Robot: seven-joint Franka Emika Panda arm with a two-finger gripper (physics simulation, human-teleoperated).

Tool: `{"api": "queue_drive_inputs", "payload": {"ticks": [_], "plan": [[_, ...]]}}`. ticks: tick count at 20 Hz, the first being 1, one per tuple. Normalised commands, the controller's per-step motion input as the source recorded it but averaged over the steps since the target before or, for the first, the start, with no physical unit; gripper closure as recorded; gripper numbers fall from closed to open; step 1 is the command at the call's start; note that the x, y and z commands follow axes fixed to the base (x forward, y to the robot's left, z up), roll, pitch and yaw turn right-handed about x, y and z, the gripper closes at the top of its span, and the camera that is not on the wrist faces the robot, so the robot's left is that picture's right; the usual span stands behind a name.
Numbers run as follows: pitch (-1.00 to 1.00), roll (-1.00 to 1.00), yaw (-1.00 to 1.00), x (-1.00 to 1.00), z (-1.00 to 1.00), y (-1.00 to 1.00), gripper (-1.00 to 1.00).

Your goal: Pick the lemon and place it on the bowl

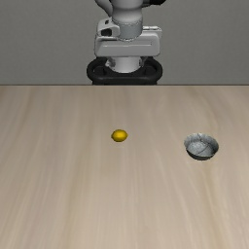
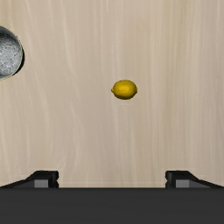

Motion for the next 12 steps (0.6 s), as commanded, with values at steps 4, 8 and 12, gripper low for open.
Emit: {"api": "queue_drive_inputs", "payload": {"ticks": [4,8,12], "plan": [[0.00,0.00,0.00,0.25,0.00,-0.75,-1.00],[0.00,0.00,0.00,1.00,0.00,0.00,-1.00],[0.00,0.00,0.00,0.50,0.00,0.00,-1.00]]}}
